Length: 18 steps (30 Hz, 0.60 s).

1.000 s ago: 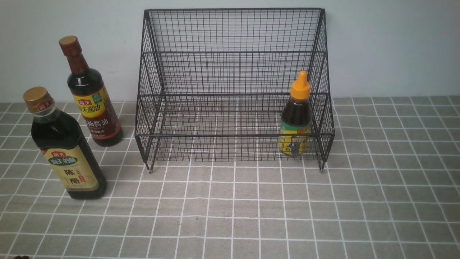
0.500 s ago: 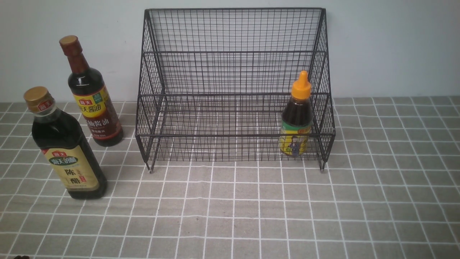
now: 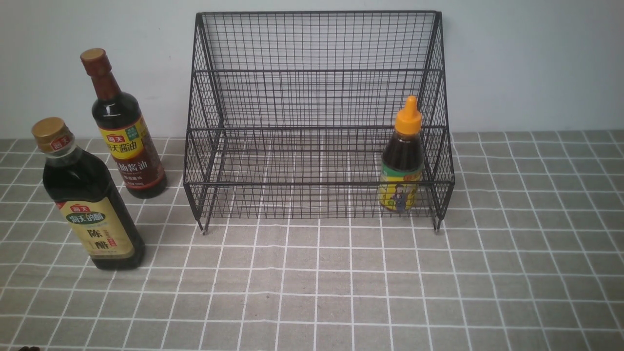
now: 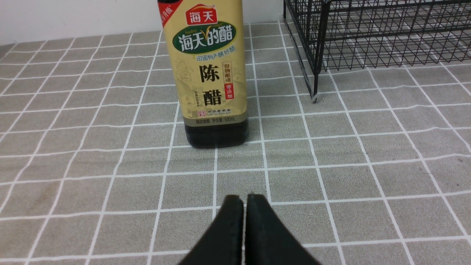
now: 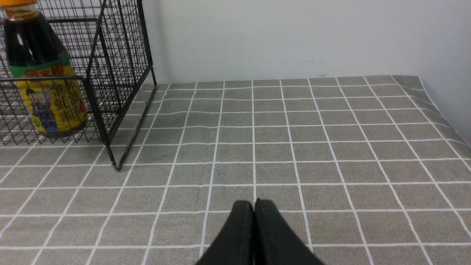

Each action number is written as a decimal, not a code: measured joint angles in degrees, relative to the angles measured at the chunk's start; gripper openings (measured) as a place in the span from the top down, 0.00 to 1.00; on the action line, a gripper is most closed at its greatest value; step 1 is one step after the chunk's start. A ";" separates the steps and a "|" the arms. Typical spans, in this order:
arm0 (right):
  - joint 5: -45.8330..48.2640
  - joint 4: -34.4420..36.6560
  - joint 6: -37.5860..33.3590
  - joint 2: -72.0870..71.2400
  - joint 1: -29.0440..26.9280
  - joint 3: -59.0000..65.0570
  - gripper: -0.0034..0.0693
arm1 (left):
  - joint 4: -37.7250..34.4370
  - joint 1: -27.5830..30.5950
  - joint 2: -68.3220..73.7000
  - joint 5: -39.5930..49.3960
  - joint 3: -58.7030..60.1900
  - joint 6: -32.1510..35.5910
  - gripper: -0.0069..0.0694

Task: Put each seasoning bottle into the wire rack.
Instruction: Use the left arm to grab the condiment bottle closest to it

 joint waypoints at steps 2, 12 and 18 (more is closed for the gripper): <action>0.00 0.00 0.00 0.00 0.00 0.00 0.97 | 0.00 0.00 0.00 0.00 0.00 0.00 0.92; 0.05 0.00 0.00 0.00 0.00 0.00 0.97 | 0.00 0.00 0.00 0.00 0.00 0.00 0.92; 0.05 0.00 0.00 0.00 0.00 0.00 0.97 | 0.25 0.00 0.00 -1.14 0.06 -0.74 0.92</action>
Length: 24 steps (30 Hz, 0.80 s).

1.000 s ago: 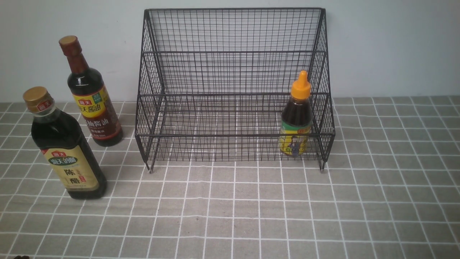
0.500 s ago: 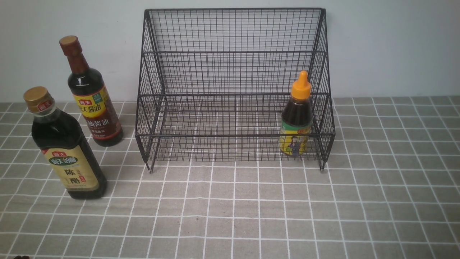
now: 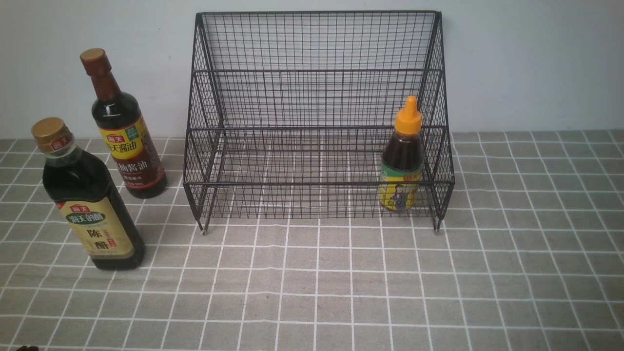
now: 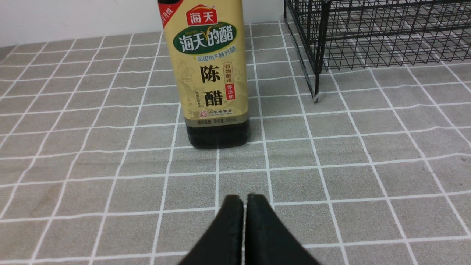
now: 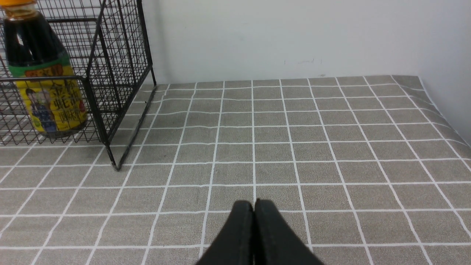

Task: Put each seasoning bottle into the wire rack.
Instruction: Use the left arm to grab the condiment bottle closest to it

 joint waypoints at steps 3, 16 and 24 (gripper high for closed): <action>0.00 0.00 0.00 0.00 0.00 0.00 0.97 | -6.38 0.00 0.00 -6.92 -0.01 -5.25 0.92; 0.00 0.00 -0.29 0.00 0.00 0.00 0.97 | -14.85 0.00 0.00 -36.13 -0.01 -8.40 0.92; 0.00 0.00 -0.29 0.00 0.00 0.00 0.97 | -15.04 0.00 7.22 -29.39 -10.78 1.38 0.92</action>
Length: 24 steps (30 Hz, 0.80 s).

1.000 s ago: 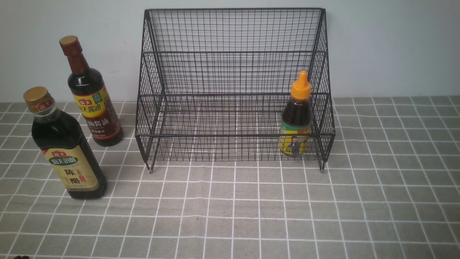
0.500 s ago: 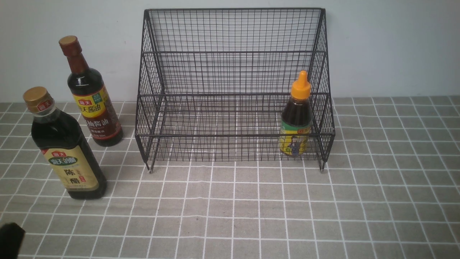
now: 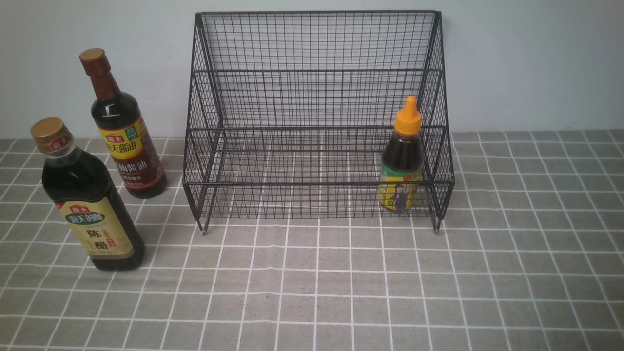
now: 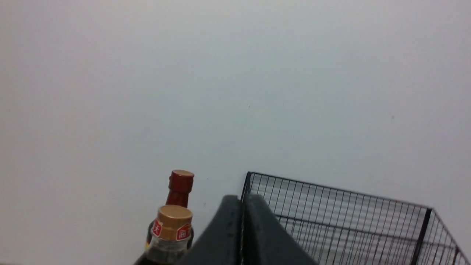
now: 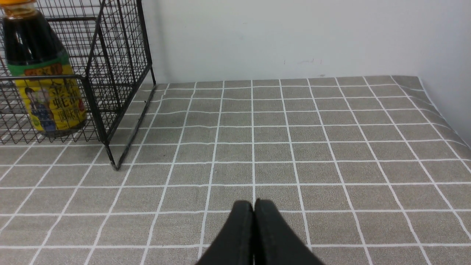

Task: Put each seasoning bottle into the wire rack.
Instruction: Use the left arm to grab the condiment bottle closest to it

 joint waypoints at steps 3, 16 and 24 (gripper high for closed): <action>0.00 0.00 0.00 0.00 0.00 0.00 0.97 | 0.00 0.00 6.94 4.38 -5.77 4.86 0.92; 0.00 0.00 0.00 0.00 0.00 0.00 0.97 | -0.91 2.81 40.37 5.91 -26.97 12.13 0.51; 0.00 0.00 0.00 0.00 0.00 0.00 0.97 | -6.61 9.33 50.66 5.50 -32.54 11.97 0.26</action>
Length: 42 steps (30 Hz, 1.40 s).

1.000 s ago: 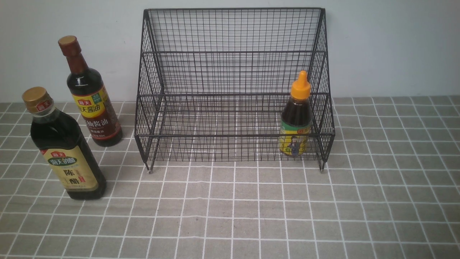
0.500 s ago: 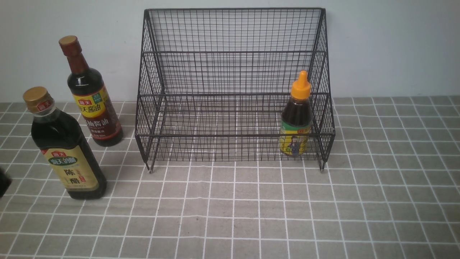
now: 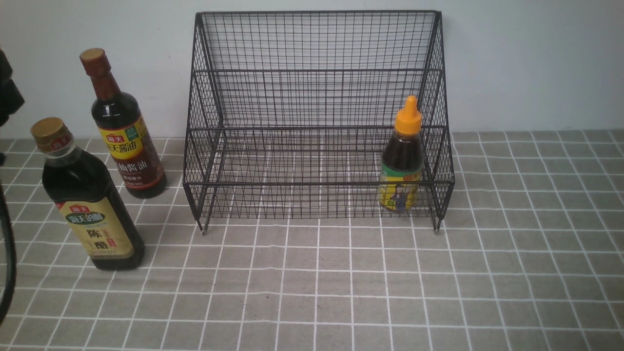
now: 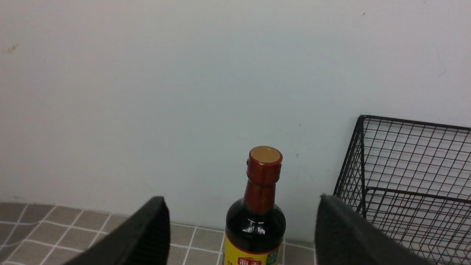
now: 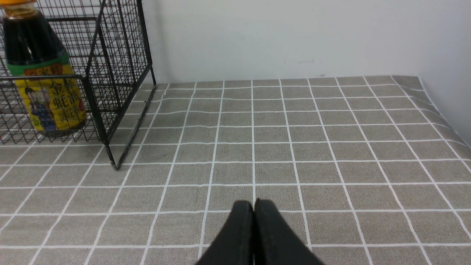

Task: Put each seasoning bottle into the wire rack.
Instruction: Use the left arm to grab the condiment bottle closest to it

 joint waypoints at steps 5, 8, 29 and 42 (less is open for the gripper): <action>0.00 0.00 0.00 0.00 0.00 0.00 0.97 | -0.37 -0.18 5.44 -1.46 -0.19 0.00 0.22; 0.00 0.00 0.00 0.00 0.00 0.00 0.97 | 0.16 -0.36 8.35 -3.23 -0.19 0.00 0.22; 0.00 0.00 0.05 0.00 0.00 0.00 0.97 | 1.84 -0.75 16.78 -9.54 -0.75 -0.43 0.22; 0.00 0.00 0.18 0.00 0.00 0.00 0.97 | 1.95 -0.75 11.16 -8.64 -0.71 -0.44 0.22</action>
